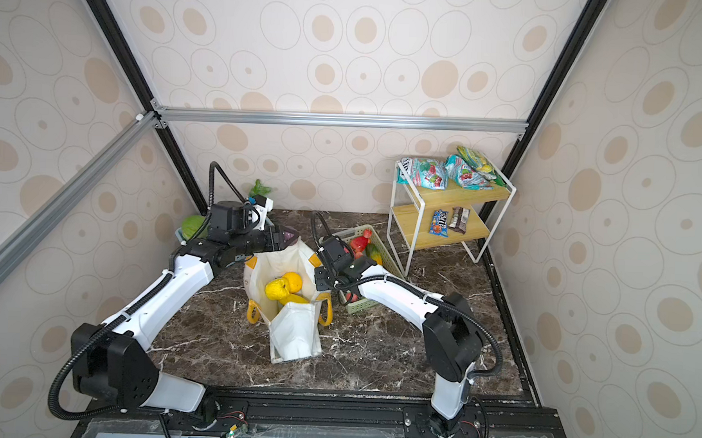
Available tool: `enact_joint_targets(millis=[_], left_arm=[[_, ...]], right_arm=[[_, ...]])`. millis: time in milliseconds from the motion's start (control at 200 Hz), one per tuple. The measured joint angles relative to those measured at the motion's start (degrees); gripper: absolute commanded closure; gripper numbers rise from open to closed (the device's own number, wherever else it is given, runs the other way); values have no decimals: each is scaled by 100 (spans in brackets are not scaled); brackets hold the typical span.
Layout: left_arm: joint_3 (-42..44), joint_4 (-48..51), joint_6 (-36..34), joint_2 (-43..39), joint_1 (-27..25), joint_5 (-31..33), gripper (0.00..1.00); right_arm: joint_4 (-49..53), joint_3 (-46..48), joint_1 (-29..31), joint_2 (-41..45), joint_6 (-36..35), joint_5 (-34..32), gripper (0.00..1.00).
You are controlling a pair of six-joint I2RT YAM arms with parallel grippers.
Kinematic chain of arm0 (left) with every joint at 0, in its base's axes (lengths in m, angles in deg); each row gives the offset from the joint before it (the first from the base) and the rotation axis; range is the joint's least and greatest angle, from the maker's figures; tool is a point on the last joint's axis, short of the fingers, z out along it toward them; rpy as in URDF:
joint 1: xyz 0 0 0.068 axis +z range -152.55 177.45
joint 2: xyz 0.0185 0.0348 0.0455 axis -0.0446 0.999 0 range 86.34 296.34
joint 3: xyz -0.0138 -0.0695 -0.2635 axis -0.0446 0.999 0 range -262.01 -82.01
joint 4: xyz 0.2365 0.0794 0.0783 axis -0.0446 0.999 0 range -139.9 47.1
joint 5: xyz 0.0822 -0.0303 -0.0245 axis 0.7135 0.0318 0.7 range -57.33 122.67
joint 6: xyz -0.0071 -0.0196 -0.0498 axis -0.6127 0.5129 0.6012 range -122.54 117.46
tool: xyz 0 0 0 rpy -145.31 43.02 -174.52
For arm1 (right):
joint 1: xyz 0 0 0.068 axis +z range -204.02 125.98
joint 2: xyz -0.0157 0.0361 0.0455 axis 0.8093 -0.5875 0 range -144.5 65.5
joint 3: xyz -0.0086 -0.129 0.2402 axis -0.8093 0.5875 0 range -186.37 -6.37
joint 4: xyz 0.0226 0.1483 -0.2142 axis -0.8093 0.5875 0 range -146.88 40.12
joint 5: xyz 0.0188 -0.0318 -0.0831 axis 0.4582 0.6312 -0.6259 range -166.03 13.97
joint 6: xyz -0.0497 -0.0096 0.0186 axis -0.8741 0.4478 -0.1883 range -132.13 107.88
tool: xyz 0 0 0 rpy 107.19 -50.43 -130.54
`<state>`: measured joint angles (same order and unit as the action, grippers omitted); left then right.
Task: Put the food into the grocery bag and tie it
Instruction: 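Lift the purple cabbage with the left gripper and lower it into the white bag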
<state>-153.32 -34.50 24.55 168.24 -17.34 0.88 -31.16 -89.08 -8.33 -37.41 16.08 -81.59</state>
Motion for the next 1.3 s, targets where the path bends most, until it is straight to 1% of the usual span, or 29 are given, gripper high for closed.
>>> enact_joint_targets(millis=[240,375,510,690,835,1045,1300], left_arm=[[380,72,-232,-72,-402,44,46],[494,188,-376,-70,-704,229,46],[597,247,-485,-70,-881,463,46],[820,374,-564,-57,-918,835,45],[833,533,-605,48,-922,1314,45],[833,645,-616,503,-933,1836,46],[824,485,-603,938,-938,2433,46]], right_arm=[[-55,0,0,0,131,0,95],[-144,2,0,0,203,-2,95],[-177,13,0,0,260,-13,95],[-210,79,0,4,299,-70,95],[-223,87,0,4,345,-94,95],[-249,109,0,20,354,-109,95],[-352,208,-2,184,348,-249,95]])
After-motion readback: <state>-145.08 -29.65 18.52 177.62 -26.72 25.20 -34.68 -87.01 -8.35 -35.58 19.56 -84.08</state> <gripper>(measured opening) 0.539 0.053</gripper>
